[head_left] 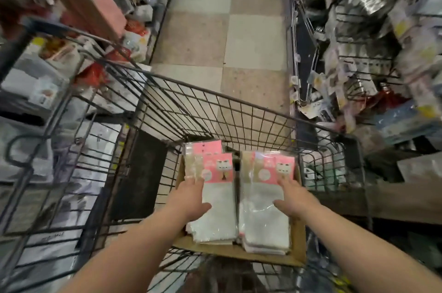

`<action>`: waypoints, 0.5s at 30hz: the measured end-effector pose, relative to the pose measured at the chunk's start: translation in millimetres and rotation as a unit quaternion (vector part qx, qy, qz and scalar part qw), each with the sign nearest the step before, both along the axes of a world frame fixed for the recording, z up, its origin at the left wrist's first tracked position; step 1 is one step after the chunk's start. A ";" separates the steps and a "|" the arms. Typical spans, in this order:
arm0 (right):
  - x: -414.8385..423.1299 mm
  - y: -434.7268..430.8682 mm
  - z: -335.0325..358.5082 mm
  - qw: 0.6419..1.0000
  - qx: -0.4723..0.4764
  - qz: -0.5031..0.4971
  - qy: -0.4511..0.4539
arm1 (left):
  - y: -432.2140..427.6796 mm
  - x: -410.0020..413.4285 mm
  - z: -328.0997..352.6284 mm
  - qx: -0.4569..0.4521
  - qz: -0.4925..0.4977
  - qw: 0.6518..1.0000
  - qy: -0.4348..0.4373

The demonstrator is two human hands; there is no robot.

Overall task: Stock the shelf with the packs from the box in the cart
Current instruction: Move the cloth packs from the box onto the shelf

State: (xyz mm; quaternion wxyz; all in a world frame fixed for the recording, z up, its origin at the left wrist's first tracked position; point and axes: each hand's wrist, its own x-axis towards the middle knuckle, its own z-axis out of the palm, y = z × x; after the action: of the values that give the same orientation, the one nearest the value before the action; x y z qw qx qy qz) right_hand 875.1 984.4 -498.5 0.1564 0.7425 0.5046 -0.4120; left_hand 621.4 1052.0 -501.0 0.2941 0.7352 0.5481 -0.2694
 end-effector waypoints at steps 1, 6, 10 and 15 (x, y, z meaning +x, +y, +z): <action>1.3 -0.6 -11.0 1.000 -0.006 -0.019 0.007 | 2.1 -0.6 -8.3 -0.011 0.016 1.000 -0.002; 4.6 -2.9 -56.1 0.984 -0.012 -0.175 0.021 | 13.1 -1.5 -51.4 -0.062 0.135 0.989 -0.027; 4.5 -1.7 -87.4 0.954 -0.003 -0.298 0.038 | 16.9 1.8 -85.2 -0.089 0.260 0.958 -0.083; -0.1 -1.0 -112.0 0.911 0.031 -0.411 0.018 | 15.8 7.4 -113.9 -0.080 0.353 0.929 -0.077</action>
State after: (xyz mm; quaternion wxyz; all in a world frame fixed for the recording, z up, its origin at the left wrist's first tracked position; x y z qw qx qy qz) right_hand 875.1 983.4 -610.5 -0.0585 0.8811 0.1700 -0.4375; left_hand 628.7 1067.9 -614.9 0.4691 0.4871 0.7245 -0.1336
